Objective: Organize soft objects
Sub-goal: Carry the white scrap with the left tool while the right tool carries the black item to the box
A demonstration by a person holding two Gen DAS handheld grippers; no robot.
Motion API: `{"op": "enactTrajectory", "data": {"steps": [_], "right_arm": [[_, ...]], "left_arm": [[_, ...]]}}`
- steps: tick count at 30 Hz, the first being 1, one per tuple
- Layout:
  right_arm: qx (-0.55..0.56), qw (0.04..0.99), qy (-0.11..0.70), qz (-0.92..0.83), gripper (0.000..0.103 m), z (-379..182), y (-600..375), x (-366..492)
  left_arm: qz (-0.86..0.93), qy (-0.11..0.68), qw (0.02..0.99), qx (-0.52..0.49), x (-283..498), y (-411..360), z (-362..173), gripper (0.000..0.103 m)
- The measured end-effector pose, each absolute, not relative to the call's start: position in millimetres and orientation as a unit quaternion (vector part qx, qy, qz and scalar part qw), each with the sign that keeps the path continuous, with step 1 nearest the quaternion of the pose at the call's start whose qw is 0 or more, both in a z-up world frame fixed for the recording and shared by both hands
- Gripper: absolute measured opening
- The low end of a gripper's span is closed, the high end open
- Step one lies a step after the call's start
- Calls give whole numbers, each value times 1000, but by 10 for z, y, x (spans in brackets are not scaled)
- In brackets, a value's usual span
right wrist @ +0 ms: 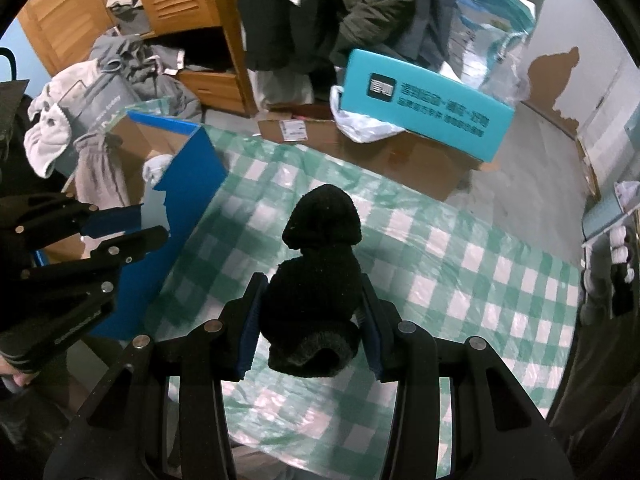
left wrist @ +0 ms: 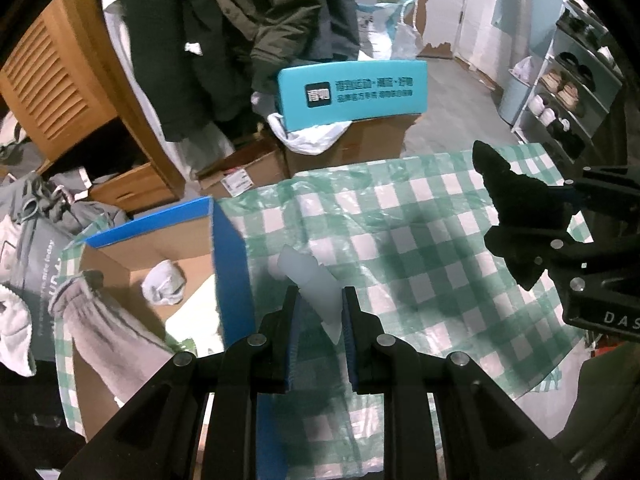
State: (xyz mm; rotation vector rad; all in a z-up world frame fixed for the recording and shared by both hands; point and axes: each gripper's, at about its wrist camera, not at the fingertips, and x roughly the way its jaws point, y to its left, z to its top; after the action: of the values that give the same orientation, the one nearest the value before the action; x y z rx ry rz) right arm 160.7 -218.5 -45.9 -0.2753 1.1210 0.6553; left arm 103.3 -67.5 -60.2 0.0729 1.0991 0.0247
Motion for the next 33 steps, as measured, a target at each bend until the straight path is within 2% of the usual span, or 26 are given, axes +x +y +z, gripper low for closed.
{"op": "enactTrajectory", "data": {"steps": [12, 33], "right_arm": [[-146, 775, 513, 339, 43, -373, -1743, 1520], [-170, 748, 506, 394, 43, -274, -778, 1372]], "left_arm": [[26, 510, 860, 27, 880, -296, -480, 20], [66, 513, 855, -17, 622, 501, -579, 20]]}}
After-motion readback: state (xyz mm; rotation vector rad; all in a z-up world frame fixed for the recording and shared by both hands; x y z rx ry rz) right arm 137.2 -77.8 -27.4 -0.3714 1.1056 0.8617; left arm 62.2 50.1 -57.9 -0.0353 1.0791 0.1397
